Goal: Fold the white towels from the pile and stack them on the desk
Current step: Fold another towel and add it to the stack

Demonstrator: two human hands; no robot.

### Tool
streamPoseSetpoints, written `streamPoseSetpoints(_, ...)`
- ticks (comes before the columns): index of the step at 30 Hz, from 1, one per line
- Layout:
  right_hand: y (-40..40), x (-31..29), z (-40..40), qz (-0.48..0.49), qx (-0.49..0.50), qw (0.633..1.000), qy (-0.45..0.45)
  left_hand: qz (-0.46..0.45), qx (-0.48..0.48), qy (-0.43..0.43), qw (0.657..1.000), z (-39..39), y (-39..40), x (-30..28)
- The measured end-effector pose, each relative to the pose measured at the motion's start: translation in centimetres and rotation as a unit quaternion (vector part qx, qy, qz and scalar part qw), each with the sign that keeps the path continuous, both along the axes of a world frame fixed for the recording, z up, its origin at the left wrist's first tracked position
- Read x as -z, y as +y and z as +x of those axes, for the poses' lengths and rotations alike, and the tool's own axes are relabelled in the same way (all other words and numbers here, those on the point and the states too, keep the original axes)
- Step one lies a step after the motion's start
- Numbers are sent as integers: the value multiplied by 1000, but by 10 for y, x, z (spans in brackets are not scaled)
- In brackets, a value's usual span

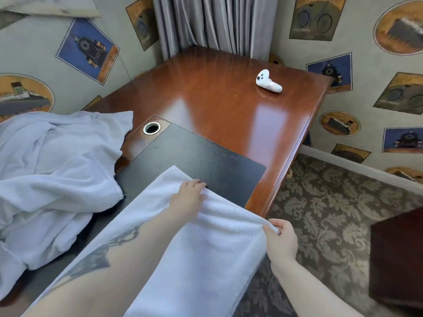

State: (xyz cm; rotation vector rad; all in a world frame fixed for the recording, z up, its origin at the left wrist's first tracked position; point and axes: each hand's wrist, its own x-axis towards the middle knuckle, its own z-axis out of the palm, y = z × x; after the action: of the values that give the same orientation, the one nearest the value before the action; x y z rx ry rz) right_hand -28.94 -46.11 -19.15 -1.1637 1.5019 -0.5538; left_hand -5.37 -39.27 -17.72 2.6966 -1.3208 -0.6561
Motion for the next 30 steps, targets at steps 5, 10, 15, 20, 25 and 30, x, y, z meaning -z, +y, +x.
streamPoseSetpoints(5,-3,-4,-2,-91,-11,991,98,-88,-60,-38,994,23,3,-1)
streamPoseSetpoints(10,47,-12,33,-392,-346,841,141,-145,-85,-126,978,21,51,10)
streamPoseSetpoints(15,72,13,58,-353,-473,747,304,-20,-78,-83,993,28,63,40)
streamPoseSetpoints(20,28,25,73,-339,-478,737,337,-41,-28,-79,996,67,13,41)
streamPoseSetpoints(25,-20,25,81,-343,-479,732,343,-47,-16,-81,995,108,-47,45)
streamPoseSetpoints(30,-62,21,87,-334,-490,725,350,-64,-31,-81,994,122,-99,52)
